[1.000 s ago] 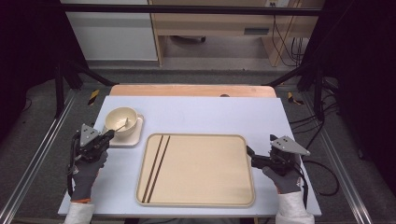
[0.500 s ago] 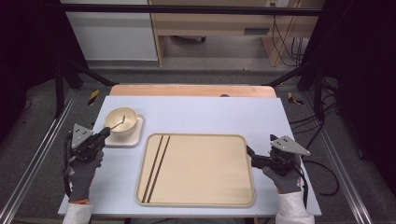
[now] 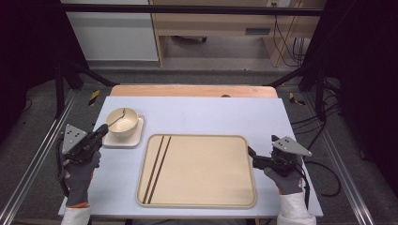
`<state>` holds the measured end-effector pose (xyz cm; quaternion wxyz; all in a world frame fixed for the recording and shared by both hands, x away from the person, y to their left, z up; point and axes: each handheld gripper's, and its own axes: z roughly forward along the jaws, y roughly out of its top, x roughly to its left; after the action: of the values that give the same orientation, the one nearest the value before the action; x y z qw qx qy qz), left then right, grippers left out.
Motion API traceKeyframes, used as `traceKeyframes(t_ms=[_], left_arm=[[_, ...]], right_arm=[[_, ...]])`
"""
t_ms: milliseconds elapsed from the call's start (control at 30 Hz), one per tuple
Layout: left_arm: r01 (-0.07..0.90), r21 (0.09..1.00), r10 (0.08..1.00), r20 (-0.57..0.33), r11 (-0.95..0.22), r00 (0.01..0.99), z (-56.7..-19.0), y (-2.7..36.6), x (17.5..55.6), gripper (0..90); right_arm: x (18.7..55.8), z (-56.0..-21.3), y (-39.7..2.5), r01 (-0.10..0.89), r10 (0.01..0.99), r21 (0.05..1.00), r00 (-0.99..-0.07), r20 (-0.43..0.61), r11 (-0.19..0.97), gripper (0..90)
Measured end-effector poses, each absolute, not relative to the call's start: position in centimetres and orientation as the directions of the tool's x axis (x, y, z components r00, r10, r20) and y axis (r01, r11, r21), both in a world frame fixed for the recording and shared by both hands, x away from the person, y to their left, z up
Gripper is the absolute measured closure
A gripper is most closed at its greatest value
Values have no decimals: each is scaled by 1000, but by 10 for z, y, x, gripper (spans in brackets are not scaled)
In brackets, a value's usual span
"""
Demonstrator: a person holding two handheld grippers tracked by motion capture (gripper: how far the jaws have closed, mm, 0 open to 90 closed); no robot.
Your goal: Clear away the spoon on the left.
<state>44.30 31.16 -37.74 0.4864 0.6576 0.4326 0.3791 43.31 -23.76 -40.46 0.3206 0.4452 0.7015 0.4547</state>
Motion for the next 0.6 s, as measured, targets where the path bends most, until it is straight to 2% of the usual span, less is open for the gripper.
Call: traceKeyframes(t_ms=[600], left_arm=[[118,967,880,151,-227,450,-363,263,422,892]], right_arm=[[433,-404,-238,332,916,924,-398,-44,189,64]])
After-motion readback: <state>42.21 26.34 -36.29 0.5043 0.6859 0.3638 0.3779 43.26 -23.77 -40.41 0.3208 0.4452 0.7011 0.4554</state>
